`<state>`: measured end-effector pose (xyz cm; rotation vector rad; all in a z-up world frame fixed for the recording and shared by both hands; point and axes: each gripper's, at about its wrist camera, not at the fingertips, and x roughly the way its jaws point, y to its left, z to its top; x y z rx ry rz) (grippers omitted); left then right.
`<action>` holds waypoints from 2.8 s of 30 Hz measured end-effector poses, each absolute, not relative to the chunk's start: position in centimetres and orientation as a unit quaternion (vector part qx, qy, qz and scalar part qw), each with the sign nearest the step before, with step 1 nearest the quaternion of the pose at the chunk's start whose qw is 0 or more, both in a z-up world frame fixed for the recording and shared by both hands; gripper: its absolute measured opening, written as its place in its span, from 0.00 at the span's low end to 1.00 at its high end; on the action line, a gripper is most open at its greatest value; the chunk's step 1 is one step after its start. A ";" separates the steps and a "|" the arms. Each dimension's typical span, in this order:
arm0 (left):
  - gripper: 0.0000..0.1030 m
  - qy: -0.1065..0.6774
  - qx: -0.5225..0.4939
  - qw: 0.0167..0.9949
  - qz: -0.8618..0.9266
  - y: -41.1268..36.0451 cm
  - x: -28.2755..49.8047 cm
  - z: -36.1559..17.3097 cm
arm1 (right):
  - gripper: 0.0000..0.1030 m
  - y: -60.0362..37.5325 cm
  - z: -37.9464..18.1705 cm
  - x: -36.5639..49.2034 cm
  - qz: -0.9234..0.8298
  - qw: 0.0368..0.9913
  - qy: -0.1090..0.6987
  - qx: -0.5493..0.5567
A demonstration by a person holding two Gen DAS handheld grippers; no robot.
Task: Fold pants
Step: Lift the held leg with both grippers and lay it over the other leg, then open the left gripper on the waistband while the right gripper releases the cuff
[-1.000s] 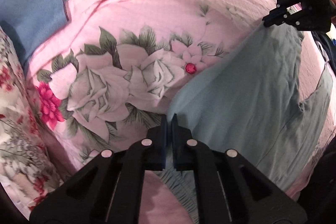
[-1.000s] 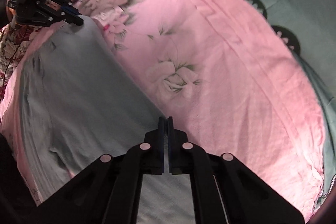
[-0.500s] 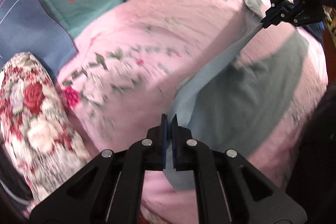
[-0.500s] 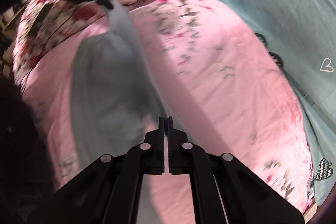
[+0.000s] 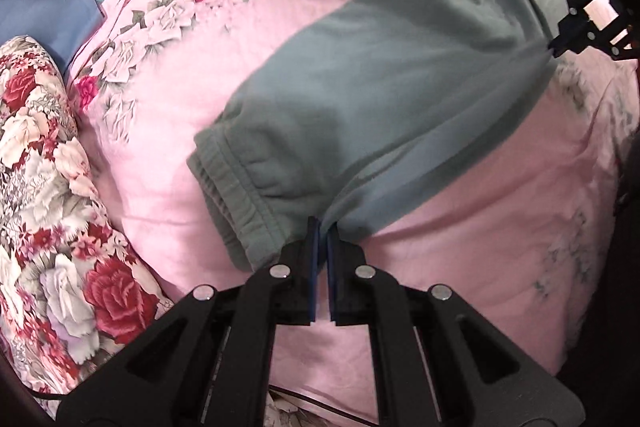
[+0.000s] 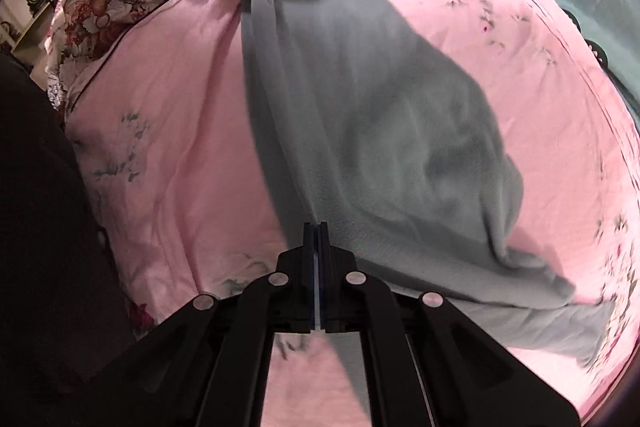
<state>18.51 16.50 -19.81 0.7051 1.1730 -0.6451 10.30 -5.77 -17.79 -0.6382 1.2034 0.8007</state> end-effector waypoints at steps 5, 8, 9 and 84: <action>0.09 0.531 0.332 0.729 -0.276 16.6 18.1 -22.1 | 0.03 -5.3 -19.9 10.0 0.323 0.718 0.547 -0.285; 0.15 0.532 0.343 0.725 -0.272 16.5 17.7 -21.8 | 0.37 -5.4 -18.8 9.8 0.299 0.728 0.558 -0.264; 0.19 0.537 0.347 0.718 -0.274 16.5 17.6 -21.4 | 0.40 -5.9 -17.9 9.7 0.298 0.735 0.554 -0.252; 0.61 0.593 0.288 0.728 -0.189 -15.7 9.4 -20.0 | 0.01 -52.1 -11.9 5.3 0.280 0.803 0.524 0.047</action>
